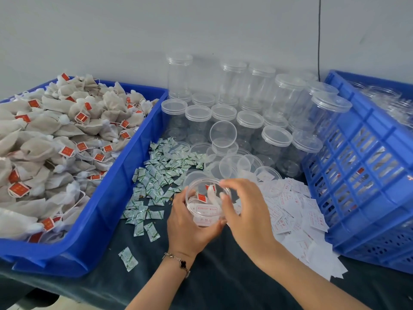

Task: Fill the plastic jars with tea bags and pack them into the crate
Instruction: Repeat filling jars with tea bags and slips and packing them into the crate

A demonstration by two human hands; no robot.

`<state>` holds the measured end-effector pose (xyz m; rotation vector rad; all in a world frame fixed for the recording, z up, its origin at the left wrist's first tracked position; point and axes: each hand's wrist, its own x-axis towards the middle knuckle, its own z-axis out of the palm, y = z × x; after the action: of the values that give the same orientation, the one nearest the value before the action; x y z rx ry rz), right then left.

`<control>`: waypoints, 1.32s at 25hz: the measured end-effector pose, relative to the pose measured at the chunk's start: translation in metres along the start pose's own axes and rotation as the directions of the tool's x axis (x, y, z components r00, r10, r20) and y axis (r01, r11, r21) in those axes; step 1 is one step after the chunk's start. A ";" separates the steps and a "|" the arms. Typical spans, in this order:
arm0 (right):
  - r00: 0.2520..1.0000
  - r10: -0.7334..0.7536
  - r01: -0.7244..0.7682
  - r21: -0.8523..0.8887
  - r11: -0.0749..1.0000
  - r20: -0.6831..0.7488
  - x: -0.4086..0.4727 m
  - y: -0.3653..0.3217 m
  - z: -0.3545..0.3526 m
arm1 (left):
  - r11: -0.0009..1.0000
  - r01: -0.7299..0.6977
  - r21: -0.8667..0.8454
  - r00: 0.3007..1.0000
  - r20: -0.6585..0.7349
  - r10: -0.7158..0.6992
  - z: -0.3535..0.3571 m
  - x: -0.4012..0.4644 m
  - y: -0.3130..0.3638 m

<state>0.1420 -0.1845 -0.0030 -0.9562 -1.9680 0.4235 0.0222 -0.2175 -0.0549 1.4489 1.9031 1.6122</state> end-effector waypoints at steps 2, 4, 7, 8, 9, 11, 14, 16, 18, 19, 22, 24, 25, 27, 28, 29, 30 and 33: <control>0.904 0.422 -0.426 0.210 0.880 0.065 0.009 0.009 0.001 | 1.000 0.002 -0.010 1.000 0.003 -0.002 -0.001 -0.001 0.001; 0.609 0.705 -0.791 0.345 0.506 0.363 0.018 0.024 0.006 | 0.999 0.025 -0.028 0.999 0.028 -0.024 -0.003 -0.002 -0.001; 0.523 0.694 -0.843 0.180 0.507 0.495 0.015 0.035 0.015 | 0.996 0.069 -0.048 0.995 0.082 -0.065 -0.006 -0.002 0.000; 0.572 0.673 -0.808 0.178 0.562 0.470 0.012 0.035 0.016 | 0.997 0.053 -0.050 0.995 0.092 -0.048 -0.008 0.000 0.004; 0.612 0.651 -0.776 0.181 0.605 0.448 0.010 0.034 0.013 | 0.999 0.015 -0.041 0.995 0.103 -0.011 -0.008 0.003 0.010; 0.692 0.598 -0.704 0.194 0.683 0.405 0.014 0.029 -0.005 | 0.995 -0.095 0.002 0.985 0.147 0.094 -0.009 0.016 0.033; 0.797 0.542 -0.593 0.176 0.786 0.268 0.046 0.023 -0.064 | 0.976 -0.211 -0.046 0.936 0.278 0.215 0.003 0.053 0.092; 0.868 0.466 -0.494 0.209 0.844 0.174 0.075 0.013 -0.114 | 0.956 -0.261 -0.133 0.906 0.309 0.291 0.015 0.079 0.141; 0.911 0.406 -0.410 0.207 0.888 0.065 0.095 0.003 -0.171 | 0.931 -0.280 -0.233 0.881 0.323 0.346 0.032 0.100 0.195; 0.921 0.388 -0.385 0.182 0.905 0.016 0.101 -0.002 -0.197 | 0.913 -0.291 -0.286 0.866 0.328 0.378 0.041 0.107 0.220; 0.923 0.368 -0.356 0.114 0.927 -0.109 0.104 -0.012 -0.276 | 0.855 -0.395 -0.335 0.787 0.357 0.504 0.071 0.119 0.293; 0.915 0.375 -0.363 0.100 0.926 -0.150 0.102 -0.014 -0.320 | 0.831 -0.488 -0.269 0.730 0.397 0.557 0.090 0.121 0.336; 0.907 0.380 -0.369 0.093 0.925 -0.179 0.101 -0.013 -0.341 | 0.822 -0.505 -0.263 0.701 0.431 0.569 0.100 0.122 0.356; 0.884 0.382 -0.378 0.069 0.923 -0.268 0.103 -0.009 -0.378 | 0.808 -0.500 -0.312 0.636 0.501 0.587 0.126 0.127 0.393; 0.864 0.386 -0.387 0.064 0.920 -0.323 0.104 -0.006 -0.393 | 0.804 -0.490 -0.336 0.611 0.526 0.592 0.140 0.129 0.408; 0.836 0.399 -0.400 0.079 0.913 -0.375 0.106 -0.001 -0.407 | 0.803 -0.480 -0.353 0.594 0.543 0.594 0.155 0.130 0.420; 0.803 0.430 -0.417 0.127 0.900 -0.412 0.107 0.006 -0.420 | 0.801 -0.474 -0.366 0.580 0.554 0.597 0.171 0.131 0.429; 0.702 0.596 -0.543 0.250 0.802 -0.389 0.105 0.033 -0.445 | 0.777 -0.526 -0.346 0.502 0.612 0.612 0.222 0.127 0.439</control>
<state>0.4937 -0.1142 0.2832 -1.4467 -1.1763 0.5911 0.3459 -0.0330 0.2901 2.3632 0.8988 1.0375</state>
